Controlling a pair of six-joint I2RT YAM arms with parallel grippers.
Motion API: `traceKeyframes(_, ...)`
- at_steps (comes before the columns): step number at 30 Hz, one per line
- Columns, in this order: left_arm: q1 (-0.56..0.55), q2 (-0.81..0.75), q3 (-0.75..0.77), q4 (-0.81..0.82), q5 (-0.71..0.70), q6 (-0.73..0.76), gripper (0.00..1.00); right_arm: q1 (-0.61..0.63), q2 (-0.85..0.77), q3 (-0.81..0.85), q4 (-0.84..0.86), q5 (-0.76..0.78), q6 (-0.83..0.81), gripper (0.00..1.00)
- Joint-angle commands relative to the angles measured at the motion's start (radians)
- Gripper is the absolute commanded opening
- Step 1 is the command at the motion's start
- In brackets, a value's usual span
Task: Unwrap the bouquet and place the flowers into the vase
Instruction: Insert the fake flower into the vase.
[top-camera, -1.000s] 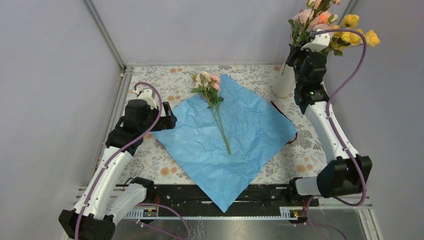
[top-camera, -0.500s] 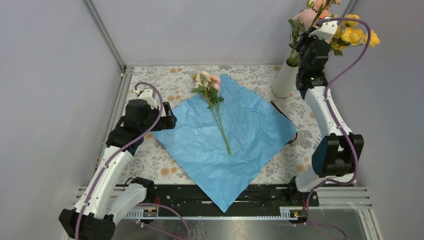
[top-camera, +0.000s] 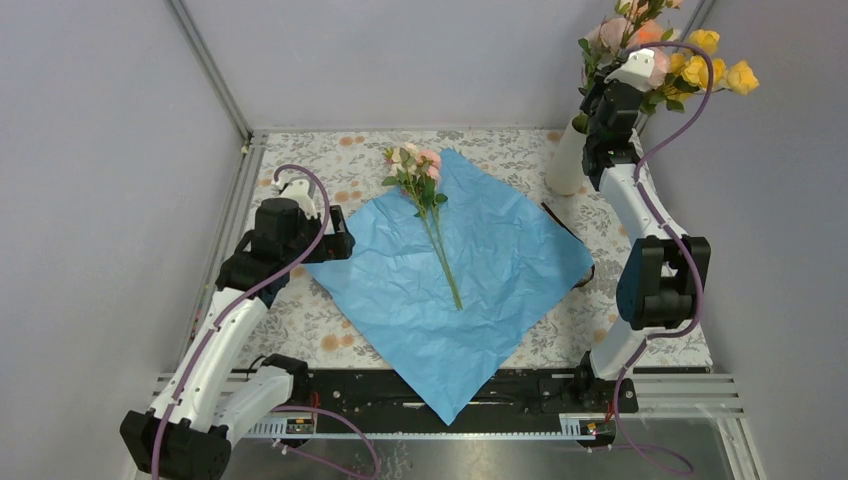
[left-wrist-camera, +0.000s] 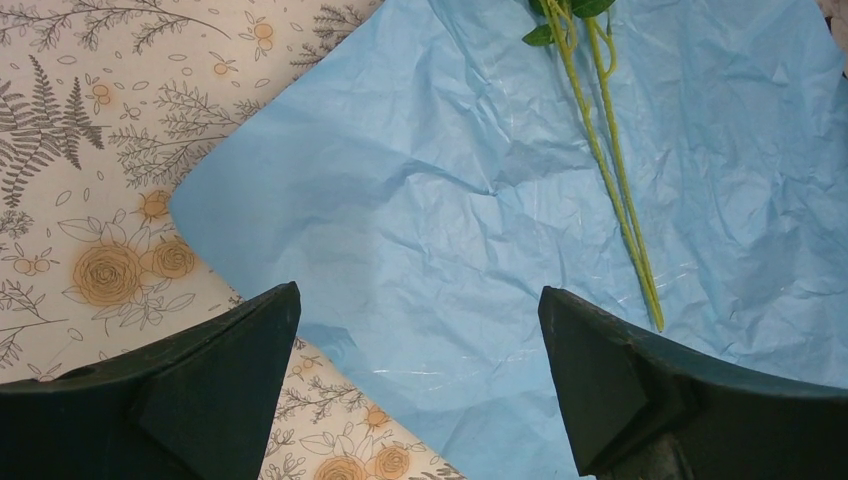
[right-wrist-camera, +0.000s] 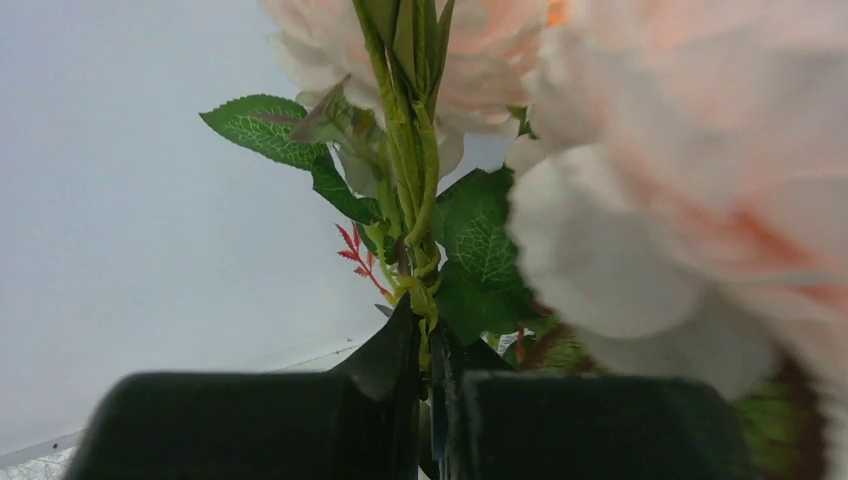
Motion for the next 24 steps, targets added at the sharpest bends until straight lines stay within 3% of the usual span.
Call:
traceKeyframes(1, 0.005, 0.003, 0.0, 0.048, 0.012, 0.016, 0.99, -0.005, 0.011, -0.017, 0.077, 0.017, 0.04, 0.0)
traceKeyframes(18, 0.006, 0.004, 0.0, 0.048, 0.025, 0.016, 0.99, -0.004, 0.077, -0.099, 0.048, -0.041, 0.039, 0.0)
traceKeyframes(24, 0.006, 0.007, -0.002, 0.048, 0.041, 0.018, 0.99, -0.005, 0.062, -0.12, 0.041, -0.04, 0.041, 0.24)
